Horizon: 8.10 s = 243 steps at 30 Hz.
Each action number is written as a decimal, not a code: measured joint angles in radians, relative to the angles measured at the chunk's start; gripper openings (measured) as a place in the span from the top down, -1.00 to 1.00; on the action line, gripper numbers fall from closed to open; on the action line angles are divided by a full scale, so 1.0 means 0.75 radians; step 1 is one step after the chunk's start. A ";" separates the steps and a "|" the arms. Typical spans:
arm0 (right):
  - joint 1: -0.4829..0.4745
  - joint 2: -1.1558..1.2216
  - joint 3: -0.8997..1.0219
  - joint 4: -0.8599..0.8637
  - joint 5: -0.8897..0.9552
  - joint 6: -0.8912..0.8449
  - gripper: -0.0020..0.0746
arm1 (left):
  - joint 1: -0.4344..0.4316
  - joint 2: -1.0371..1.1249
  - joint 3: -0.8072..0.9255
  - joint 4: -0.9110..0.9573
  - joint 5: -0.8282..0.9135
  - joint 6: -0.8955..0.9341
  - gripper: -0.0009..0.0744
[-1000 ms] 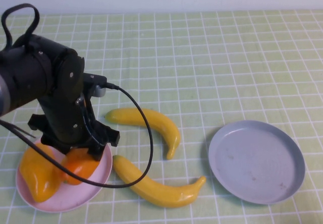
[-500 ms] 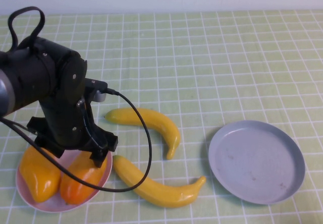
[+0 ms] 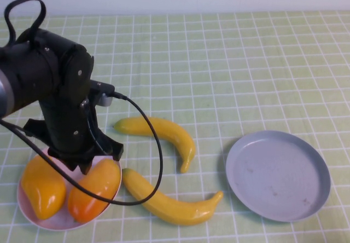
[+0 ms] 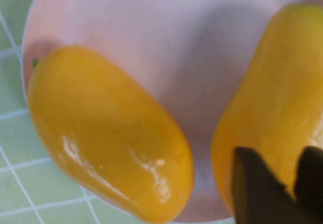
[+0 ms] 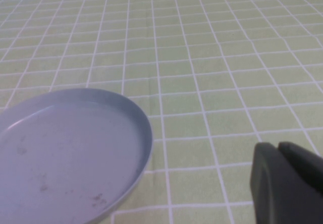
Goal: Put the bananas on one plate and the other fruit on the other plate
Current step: Put another type of fruit in the right plate
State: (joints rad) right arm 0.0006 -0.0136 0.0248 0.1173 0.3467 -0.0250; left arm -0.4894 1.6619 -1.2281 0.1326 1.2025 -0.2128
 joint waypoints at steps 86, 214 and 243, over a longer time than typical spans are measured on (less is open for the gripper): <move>0.000 0.000 0.000 0.000 0.002 0.000 0.99 | 0.450 -2.230 1.672 -0.151 -1.105 0.298 0.97; 1.226 2.538 -1.688 0.073 0.432 -0.762 -0.30 | 0.450 -2.230 1.672 -0.151 -1.103 0.307 0.97; 0.807 2.458 -2.000 -0.291 1.114 0.129 0.12 | 0.450 -2.230 1.672 -0.151 -1.103 0.307 0.97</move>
State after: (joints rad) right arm 0.6060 1.8301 -1.4752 -0.1013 1.1819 0.0715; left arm -0.1521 -0.0109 0.0256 0.0195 0.3752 0.0176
